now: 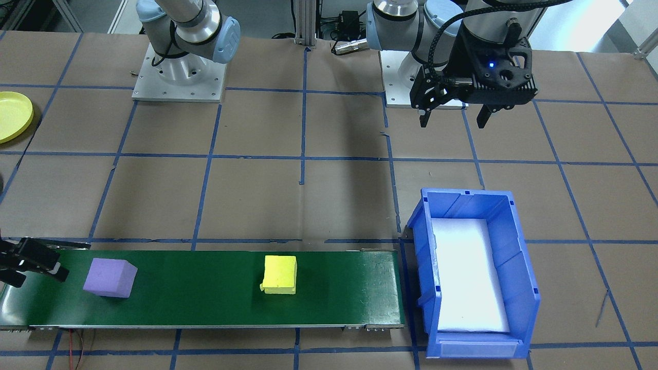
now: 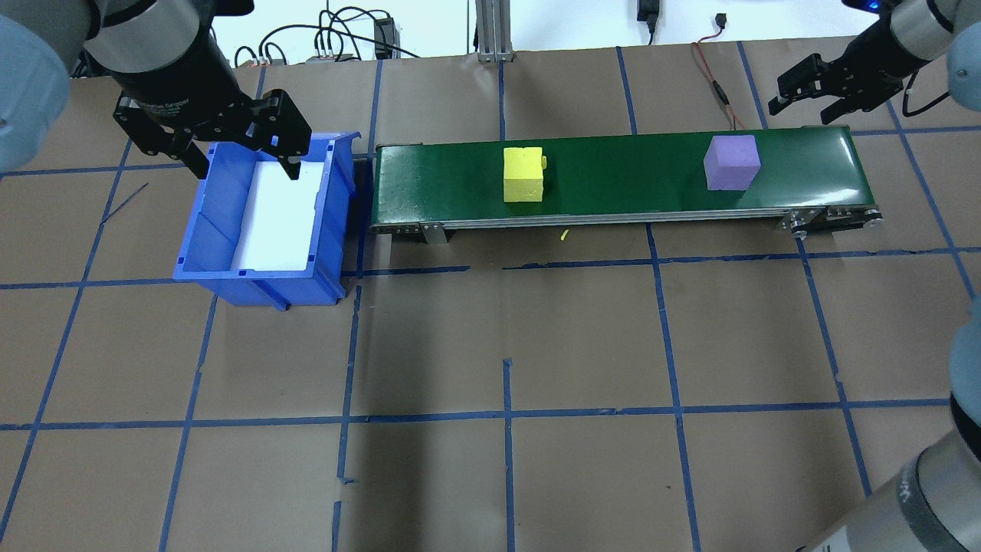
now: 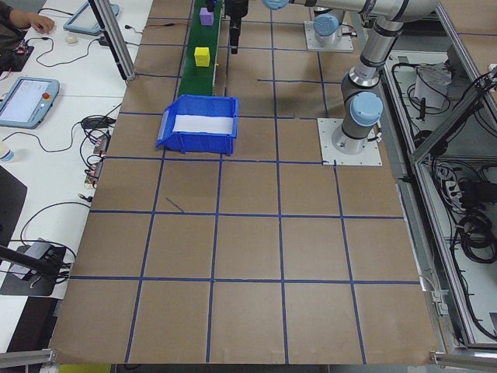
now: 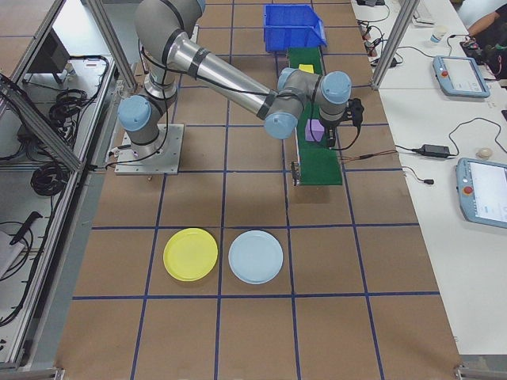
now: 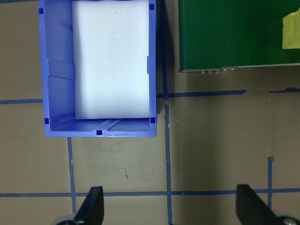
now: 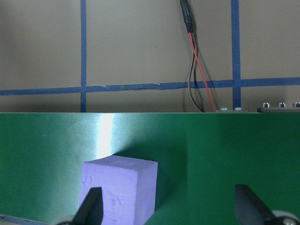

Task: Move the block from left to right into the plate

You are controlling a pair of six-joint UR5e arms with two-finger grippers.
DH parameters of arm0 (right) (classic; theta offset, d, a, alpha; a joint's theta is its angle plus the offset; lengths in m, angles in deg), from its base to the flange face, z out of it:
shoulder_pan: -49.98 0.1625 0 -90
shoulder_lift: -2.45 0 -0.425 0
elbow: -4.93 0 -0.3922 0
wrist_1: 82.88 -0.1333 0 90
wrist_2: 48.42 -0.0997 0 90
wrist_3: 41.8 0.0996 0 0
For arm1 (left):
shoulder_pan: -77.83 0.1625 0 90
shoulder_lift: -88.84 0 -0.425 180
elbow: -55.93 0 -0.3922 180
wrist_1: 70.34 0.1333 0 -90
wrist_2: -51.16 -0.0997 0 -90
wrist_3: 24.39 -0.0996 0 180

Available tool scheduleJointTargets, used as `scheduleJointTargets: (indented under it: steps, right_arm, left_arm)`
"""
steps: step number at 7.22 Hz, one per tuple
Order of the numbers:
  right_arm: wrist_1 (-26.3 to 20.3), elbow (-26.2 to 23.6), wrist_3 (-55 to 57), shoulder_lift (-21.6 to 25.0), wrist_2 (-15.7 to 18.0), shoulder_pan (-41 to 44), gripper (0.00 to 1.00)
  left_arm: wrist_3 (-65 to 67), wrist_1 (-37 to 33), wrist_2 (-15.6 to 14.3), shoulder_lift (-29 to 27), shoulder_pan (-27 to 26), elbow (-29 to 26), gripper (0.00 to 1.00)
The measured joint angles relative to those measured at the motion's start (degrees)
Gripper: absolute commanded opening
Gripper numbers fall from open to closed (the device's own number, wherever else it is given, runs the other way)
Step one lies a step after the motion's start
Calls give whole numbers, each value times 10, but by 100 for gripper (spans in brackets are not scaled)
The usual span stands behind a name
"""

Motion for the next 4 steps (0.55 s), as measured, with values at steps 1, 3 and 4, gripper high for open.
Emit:
scheduleJointTargets:
  steps: [1,3,4]
  right_arm:
    - [0,-6,2,-5,-2,0,100]
    - [0,-19,2,-15,-8,1,100]
    - [0,-22,3,-22,-9,1,100]
  left_arm:
    - [-2,6,1,1,3,4,100]
    - [-5,20,3,4,14,12,100]
    - [-3,27,3,5,16,16,100]
